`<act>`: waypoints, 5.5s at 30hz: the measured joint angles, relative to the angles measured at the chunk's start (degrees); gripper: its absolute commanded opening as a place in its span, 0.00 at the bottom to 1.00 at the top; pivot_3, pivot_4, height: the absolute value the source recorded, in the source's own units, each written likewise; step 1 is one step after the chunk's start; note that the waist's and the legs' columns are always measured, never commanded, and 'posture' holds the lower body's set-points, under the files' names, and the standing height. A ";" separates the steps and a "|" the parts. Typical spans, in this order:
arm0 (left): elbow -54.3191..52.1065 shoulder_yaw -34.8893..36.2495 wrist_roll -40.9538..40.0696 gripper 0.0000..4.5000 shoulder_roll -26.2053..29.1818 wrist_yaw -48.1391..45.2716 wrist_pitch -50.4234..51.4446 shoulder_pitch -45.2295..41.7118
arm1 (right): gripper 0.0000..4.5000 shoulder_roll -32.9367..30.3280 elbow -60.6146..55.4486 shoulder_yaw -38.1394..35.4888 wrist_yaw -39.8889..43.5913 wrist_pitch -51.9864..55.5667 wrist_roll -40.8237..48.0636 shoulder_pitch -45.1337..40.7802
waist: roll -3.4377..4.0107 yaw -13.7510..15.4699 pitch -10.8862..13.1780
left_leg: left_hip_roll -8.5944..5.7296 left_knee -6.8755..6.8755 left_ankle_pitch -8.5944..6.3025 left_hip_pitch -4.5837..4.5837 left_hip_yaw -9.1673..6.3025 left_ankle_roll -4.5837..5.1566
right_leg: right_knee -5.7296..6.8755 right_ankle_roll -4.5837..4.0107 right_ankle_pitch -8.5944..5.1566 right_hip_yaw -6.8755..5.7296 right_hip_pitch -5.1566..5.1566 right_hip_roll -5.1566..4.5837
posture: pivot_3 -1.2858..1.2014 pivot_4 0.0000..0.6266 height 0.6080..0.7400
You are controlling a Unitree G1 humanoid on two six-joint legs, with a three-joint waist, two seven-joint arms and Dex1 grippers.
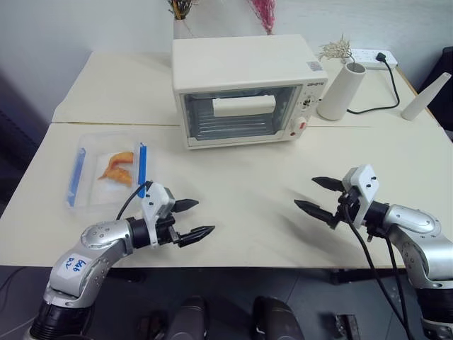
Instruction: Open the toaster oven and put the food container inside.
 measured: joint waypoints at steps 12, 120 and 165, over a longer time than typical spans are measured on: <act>0.31 1.00 -1.06 1.00 -1.10 0.76 1.16 -0.06 | 0.98 0.00 -1.12 0.00 0.37 2.54 1.40 -0.18 | 0.00 0.00 0.00 | 0.15 0.00 -0.01 0.00 0.06 0.00 | -0.01 0.00 0.00 0.03 -0.01 0.03 | 0.52 0.24 1.00; 22.43 -15.71 29.49 0.01 0.38 -8.64 -11.91 -31.48 | 1.00 -7.00 -19.53 -13.63 -1.13 25.54 28.28 -10.99 | 0.08 0.20 0.20 | 0.12 0.08 -0.13 -0.28 1.40 0.03 | 0.59 0.00 0.00 1.11 -1.14 0.25 | 0.52 0.24 1.00; -33.91 63.27 -12.50 0.99 -46.91 72.73 57.39 -20.25 | 1.00 -8.33 -4.41 3.32 14.68 16.86 19.75 -23.12 | -0.68 0.96 0.19 | 0.17 0.18 -0.16 -0.23 0.61 -0.05 | 0.46 0.04 0.03 1.09 -0.87 0.18 | 0.52 0.24 1.00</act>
